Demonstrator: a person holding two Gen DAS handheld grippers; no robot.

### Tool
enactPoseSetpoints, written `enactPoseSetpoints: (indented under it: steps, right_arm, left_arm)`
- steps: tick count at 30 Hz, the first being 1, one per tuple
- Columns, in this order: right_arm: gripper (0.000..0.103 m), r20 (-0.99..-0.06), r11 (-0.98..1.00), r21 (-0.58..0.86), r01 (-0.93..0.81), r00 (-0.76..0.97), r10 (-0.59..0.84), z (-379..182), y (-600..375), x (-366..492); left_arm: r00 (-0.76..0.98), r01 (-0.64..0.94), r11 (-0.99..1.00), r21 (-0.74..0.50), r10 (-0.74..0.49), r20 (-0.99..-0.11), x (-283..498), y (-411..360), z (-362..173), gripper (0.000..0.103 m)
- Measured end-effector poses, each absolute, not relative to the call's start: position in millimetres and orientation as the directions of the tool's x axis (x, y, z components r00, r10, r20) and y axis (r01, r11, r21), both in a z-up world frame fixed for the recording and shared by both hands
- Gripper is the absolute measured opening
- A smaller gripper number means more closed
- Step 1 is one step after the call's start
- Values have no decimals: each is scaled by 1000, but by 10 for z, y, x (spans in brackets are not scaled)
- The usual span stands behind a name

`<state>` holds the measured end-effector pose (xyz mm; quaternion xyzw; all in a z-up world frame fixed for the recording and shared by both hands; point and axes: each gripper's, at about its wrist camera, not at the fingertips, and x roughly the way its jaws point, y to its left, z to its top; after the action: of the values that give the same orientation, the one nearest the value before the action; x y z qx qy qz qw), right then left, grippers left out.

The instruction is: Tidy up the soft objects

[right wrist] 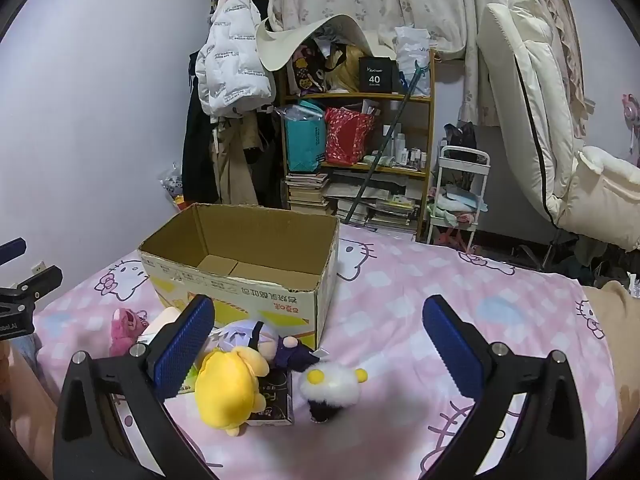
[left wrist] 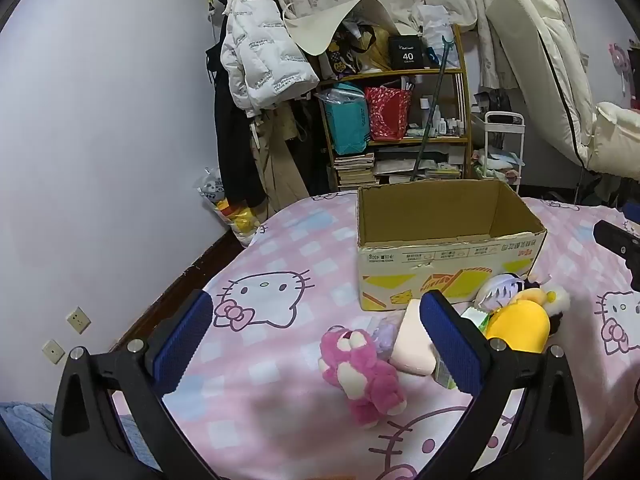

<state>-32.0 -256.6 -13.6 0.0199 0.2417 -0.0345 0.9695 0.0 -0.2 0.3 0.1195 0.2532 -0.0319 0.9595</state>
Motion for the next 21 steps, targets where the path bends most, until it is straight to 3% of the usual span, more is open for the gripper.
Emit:
enactPoseSetpoints:
  steps: [21]
  right_arm:
    - [103,-477,997,20,77,877,-58,-144,-2575,-321]
  left_arm:
    - [876,130,973,189,-24,-483,-24,37,30,102]
